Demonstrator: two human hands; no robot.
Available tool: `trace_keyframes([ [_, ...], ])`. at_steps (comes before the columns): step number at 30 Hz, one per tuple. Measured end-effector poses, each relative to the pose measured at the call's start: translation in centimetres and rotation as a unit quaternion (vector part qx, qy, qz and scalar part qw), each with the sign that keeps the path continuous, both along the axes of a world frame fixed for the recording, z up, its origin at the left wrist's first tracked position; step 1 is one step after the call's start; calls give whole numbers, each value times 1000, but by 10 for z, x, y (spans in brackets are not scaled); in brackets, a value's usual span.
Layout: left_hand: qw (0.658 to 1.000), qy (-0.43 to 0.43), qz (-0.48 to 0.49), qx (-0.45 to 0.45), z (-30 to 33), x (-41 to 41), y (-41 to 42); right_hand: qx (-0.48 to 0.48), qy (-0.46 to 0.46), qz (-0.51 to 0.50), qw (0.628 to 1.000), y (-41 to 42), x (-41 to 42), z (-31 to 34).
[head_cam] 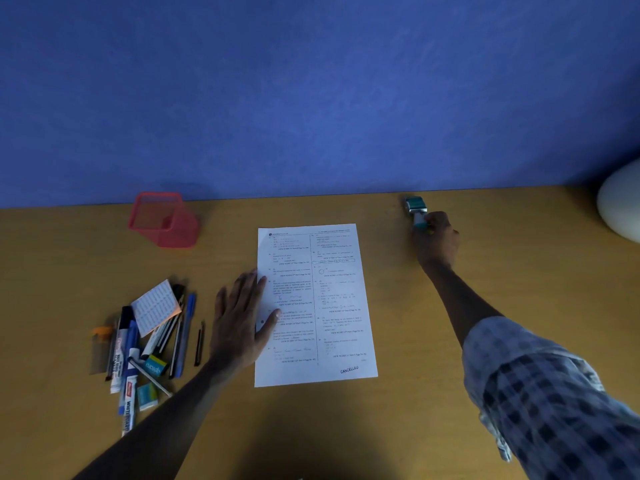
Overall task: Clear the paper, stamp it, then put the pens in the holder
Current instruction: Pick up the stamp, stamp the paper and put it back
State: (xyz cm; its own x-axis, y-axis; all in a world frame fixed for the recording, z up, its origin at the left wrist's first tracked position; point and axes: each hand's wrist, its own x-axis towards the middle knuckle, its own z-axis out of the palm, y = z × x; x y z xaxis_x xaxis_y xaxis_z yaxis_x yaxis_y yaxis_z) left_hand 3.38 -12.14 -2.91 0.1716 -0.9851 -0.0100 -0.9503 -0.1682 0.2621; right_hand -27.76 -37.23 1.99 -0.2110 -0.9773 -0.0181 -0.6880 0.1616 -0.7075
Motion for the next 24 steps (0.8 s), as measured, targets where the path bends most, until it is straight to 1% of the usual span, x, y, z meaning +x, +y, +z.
trace_keyframes([
  [4,1000,1,1,4,0,0,1,15,-6,-14,1000,1,2,0],
  [7,1000,-1,0,5,0,0,0,22,-29,-32,999,6,4,1],
  [10,1000,-2,0,7,1,1,0,20,-26,-29,999,19,5,-1],
  [18,999,28,3,21,5,-1,1,27,-9,32,999,74,-1,-11],
  [24,997,75,-1,28,12,-5,2,59,49,115,990,98,-8,-9],
])
